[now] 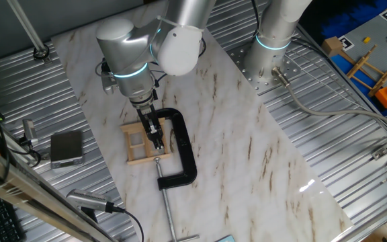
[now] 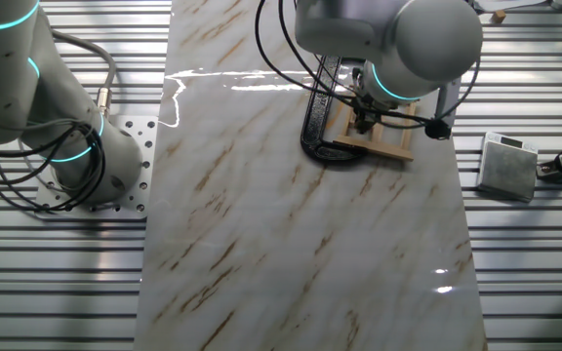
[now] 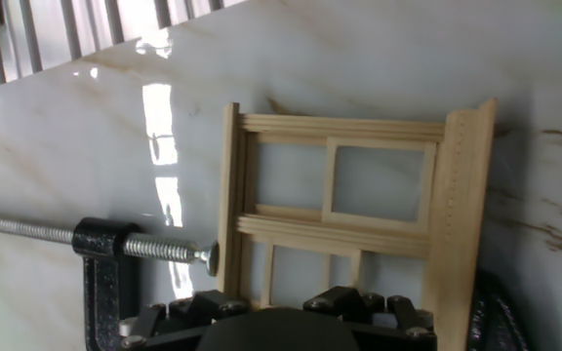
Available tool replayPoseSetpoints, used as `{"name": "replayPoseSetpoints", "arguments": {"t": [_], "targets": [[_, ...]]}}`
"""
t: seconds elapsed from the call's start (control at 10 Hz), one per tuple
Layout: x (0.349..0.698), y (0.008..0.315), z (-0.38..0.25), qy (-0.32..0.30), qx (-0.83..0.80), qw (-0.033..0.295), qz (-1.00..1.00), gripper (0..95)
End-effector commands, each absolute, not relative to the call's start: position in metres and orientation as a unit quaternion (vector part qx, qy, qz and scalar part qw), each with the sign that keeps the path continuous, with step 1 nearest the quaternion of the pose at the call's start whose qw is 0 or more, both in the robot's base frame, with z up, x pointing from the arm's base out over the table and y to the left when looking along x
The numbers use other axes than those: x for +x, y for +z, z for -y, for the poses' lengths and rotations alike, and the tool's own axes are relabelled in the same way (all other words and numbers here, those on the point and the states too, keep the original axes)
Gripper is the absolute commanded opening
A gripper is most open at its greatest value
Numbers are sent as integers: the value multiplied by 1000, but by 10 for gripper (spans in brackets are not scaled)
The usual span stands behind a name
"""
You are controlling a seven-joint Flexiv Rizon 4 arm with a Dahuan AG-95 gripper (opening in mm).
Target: Close a sliding window
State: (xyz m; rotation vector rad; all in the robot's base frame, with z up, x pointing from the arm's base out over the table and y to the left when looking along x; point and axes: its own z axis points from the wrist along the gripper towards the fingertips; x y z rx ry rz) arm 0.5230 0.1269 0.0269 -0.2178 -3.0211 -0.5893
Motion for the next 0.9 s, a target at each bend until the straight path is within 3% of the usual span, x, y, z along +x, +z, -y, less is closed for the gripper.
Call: {"name": "replayPoseSetpoints", "arguments": {"t": [0.1,0.9], "targets": [[522,27,-124,-193,-68,29,979,760],[533,42,-147,-199,-74,26,977,760]]}}
